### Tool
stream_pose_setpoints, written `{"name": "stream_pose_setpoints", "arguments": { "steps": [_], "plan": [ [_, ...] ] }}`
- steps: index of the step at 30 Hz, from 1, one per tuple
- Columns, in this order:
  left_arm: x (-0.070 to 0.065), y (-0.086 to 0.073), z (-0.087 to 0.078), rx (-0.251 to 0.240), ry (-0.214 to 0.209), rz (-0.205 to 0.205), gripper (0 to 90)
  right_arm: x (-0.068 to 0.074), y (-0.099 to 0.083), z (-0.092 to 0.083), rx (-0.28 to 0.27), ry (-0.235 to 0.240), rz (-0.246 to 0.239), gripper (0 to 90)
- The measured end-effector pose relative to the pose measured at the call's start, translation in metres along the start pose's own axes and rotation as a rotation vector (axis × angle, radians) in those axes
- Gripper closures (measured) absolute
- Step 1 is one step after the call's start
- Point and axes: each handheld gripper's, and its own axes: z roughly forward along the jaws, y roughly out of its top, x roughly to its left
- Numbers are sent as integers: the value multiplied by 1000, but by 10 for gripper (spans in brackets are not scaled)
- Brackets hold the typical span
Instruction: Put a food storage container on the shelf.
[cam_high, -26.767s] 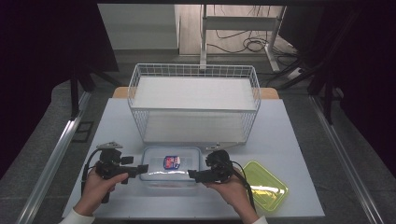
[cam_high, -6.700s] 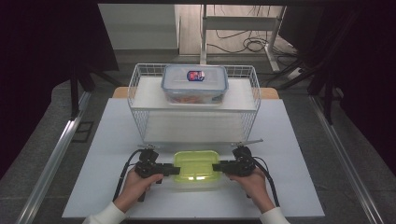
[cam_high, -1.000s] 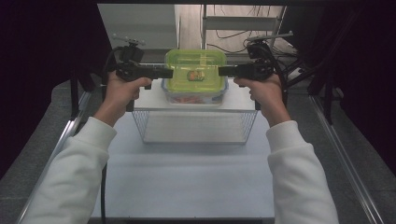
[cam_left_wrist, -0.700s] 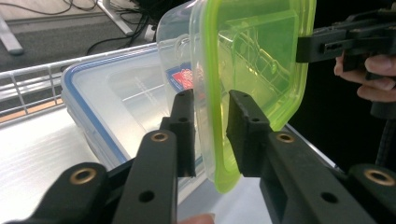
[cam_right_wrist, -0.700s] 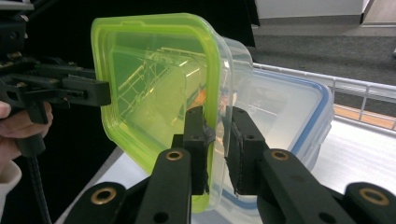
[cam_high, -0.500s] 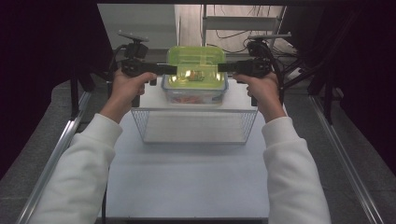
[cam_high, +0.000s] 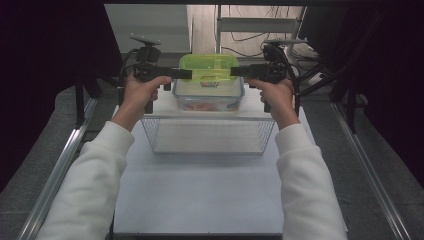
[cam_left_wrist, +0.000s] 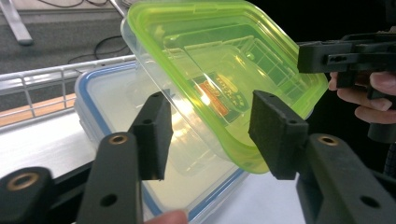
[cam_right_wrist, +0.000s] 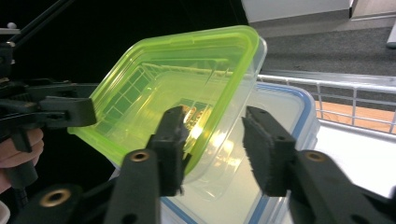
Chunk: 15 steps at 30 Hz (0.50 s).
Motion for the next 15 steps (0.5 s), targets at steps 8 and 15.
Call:
{"name": "stream_pose_setpoints", "arguments": {
  "steps": [8, 15],
  "plan": [
    [3, 1, -5, -48, 14, -3, 255, 0, -4, -1, -30, -7, 9, 477],
    [2, 0, -12, -49, 9, 8, 233, 2, -4, -11, -58, 2, 4, 455]
  ]
}}
